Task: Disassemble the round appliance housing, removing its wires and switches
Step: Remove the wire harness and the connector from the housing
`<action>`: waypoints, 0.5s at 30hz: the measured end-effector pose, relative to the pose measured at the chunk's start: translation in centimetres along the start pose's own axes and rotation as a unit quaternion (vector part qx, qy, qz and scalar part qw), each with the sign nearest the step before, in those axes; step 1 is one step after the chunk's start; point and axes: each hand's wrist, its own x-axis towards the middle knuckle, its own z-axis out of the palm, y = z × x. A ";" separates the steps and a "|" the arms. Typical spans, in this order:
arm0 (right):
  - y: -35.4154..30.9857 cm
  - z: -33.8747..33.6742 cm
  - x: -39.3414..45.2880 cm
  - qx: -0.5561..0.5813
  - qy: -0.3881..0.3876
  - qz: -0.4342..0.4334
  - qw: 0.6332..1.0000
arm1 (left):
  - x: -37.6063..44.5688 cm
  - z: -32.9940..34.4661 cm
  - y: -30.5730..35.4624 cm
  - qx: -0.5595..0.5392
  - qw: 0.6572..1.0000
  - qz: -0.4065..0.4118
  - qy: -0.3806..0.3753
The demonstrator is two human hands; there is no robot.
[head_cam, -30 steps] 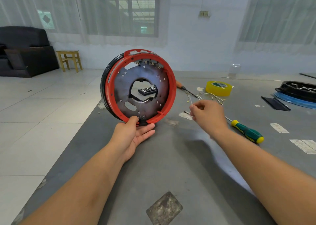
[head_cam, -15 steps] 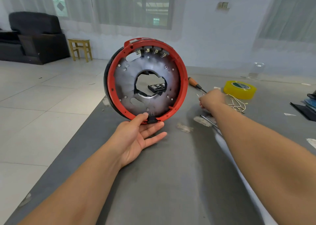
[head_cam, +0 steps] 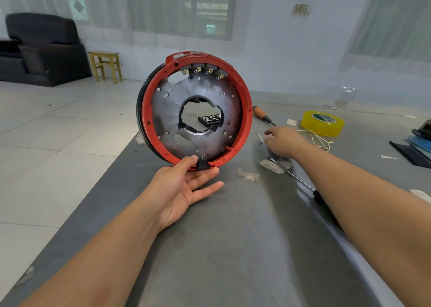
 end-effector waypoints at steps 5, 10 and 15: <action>-1.2 2.0 0.0 -0.039 -0.095 -0.026 0.994 | 0.1 -0.2 0.0 -0.005 1.000 0.000 -0.003; -0.5 2.2 -0.7 -0.081 -0.091 -0.054 0.991 | 0.3 -0.3 0.0 -0.013 1.000 0.002 -0.004; 0.8 1.8 -1.4 -0.103 -0.090 -0.069 0.988 | 0.3 -0.3 -0.1 -0.016 1.000 0.002 -0.002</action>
